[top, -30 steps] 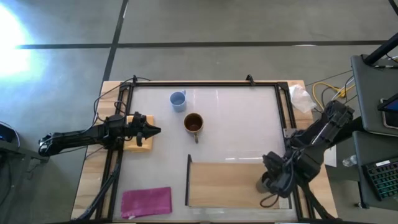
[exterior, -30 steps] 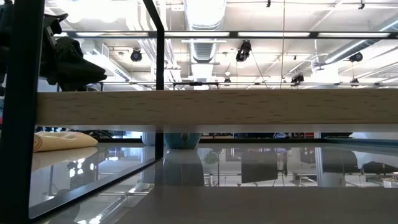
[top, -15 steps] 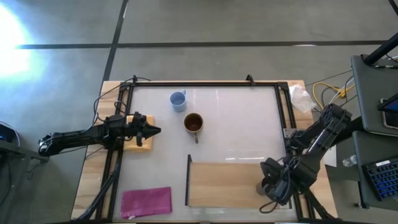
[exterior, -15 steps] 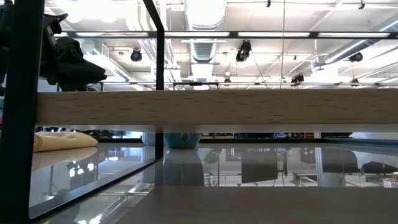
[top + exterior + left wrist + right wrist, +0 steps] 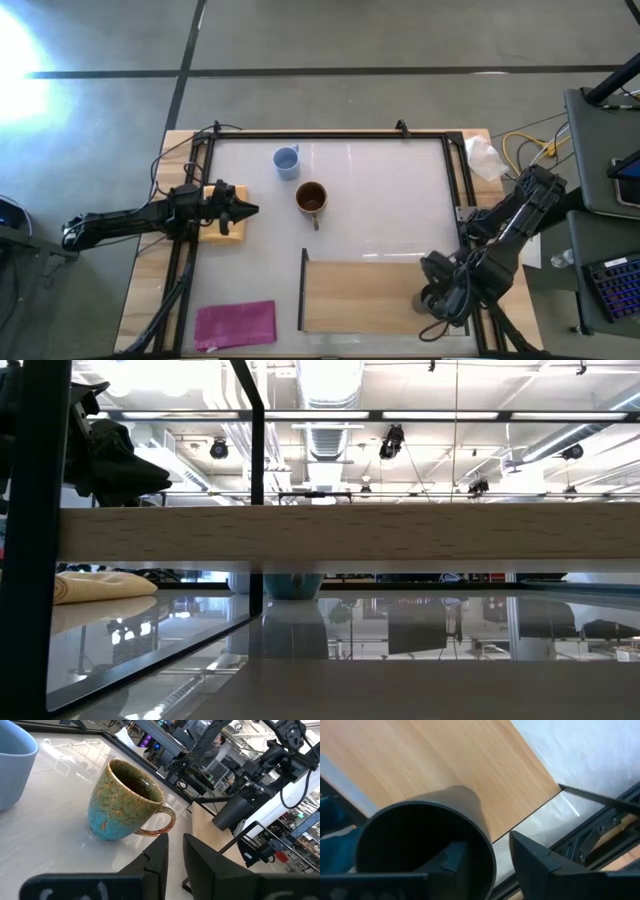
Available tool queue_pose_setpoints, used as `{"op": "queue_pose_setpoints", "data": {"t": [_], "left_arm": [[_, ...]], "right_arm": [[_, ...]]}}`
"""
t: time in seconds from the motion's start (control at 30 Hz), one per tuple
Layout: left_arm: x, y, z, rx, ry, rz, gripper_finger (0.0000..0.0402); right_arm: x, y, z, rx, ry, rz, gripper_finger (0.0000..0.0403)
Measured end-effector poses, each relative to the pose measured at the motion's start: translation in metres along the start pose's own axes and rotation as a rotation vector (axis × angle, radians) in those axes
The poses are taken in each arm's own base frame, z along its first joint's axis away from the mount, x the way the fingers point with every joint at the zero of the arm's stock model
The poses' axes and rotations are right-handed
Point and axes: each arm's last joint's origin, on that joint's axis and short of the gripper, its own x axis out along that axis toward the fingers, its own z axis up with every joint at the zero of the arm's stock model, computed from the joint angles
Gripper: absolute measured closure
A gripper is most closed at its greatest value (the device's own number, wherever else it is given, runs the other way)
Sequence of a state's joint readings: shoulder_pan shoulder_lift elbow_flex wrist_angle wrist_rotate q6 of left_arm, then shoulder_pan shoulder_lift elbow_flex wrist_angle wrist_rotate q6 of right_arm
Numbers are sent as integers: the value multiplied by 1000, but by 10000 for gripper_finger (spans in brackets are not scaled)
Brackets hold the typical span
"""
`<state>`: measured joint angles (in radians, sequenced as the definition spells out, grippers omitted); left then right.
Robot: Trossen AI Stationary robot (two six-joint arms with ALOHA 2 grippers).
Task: Stack small to large cups/mugs on shelf
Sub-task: Put the black cup on the shelf, then put the green and brown patterned mug on the shelf
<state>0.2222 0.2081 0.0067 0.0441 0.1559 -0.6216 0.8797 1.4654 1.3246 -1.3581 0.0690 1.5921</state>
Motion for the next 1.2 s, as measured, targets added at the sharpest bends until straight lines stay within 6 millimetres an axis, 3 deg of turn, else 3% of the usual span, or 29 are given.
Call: {"op": "queue_pose_setpoints", "data": {"t": [0.27, 0.43, 0.6, 0.9, 0.97, 1.2], "left_arm": [[0, 0, 2, 1, -34, 20, 358], [-2, -9, 17, -71, -211, -44, 358], [-9, -20, 34, -132, -432, -138, 358], [-25, -38, 67, -79, -791, -124, 358], [-23, -44, 75, -49, -745, -94, 359], [8, -49, 87, -67, -138, 333, 359]], "right_arm": [[-23, -11, 4, -64, -51, 8, 242], [-56, -34, 15, -28, -143, 11, 241], [-87, -68, 32, 121, -344, 156, 241], [-102, -100, 61, 216, -561, 154, 241], [-102, -103, 68, 222, -574, 126, 241], [-101, -115, 91, 302, -596, 40, 241]]}}
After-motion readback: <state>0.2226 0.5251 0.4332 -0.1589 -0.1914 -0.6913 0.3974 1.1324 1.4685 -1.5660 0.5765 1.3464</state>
